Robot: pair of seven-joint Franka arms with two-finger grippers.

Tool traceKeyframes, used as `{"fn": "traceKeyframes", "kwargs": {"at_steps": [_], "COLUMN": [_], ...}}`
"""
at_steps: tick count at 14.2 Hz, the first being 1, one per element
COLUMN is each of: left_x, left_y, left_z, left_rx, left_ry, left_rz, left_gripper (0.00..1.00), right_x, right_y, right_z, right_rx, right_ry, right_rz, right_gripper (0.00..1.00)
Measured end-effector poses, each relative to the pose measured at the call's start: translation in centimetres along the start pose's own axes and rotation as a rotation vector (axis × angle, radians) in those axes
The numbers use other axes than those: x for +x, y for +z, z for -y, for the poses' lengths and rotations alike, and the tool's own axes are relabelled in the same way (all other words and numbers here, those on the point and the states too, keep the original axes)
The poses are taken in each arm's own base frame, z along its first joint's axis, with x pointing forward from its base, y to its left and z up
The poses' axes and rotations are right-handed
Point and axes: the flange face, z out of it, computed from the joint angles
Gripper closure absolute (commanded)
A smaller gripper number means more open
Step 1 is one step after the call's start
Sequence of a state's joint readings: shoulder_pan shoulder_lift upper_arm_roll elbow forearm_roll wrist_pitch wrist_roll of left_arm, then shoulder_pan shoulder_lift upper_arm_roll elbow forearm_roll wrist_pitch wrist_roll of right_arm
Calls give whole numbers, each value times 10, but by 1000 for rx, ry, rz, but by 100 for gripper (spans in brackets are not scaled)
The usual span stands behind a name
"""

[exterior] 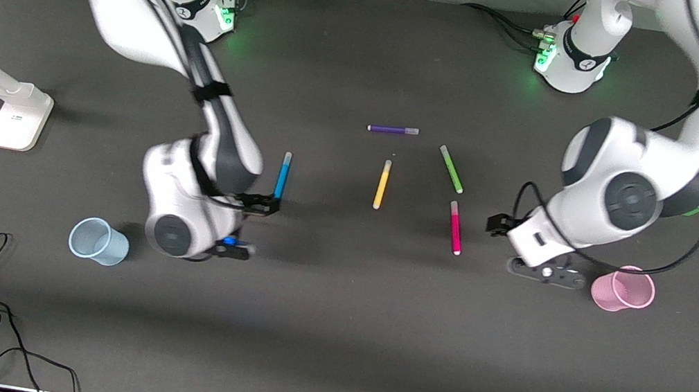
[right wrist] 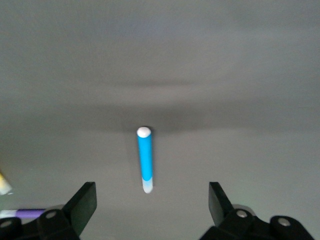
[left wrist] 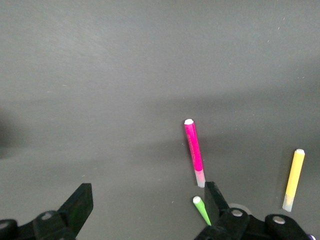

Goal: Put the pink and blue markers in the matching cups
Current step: 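Lower the right gripper onto blue marker while the left gripper reaches pink marker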

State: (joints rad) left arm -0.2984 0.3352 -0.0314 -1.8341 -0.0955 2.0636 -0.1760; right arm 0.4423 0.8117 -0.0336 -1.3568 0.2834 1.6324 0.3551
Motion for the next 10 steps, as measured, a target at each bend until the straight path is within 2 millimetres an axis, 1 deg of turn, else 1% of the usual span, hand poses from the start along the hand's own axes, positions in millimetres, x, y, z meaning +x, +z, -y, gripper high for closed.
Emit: {"fn": "traceKeyframes", "kwargs": {"at_steps": [1,2,4,5,8,10], "left_x": [2,5,10,12,15,16], "left_y": [18,36,69,84,115,131], "left_z": [-5,-8,-15,-18,-31,-39], "left_rx": [4,6,4,2,-18,-22], "left_ry": [4,7,11,12,13,22], "left_rz": [13,24,33,33,28,12], "left_gripper": [1,1,1,1,1,1], "right_x": [3,6,9,11,17,22], "right_y": [17,27,39,43,56,68], "right_z": [8,11,13,12,10,8], "right_rx": [-7,-12,-19,-19,-18,-24], "right_ry": [-4,-5,-4,-2,6,12], "right_rz": [17,26,40,40,36,48], "right_gripper": [1,1,2,5,10,21]}}
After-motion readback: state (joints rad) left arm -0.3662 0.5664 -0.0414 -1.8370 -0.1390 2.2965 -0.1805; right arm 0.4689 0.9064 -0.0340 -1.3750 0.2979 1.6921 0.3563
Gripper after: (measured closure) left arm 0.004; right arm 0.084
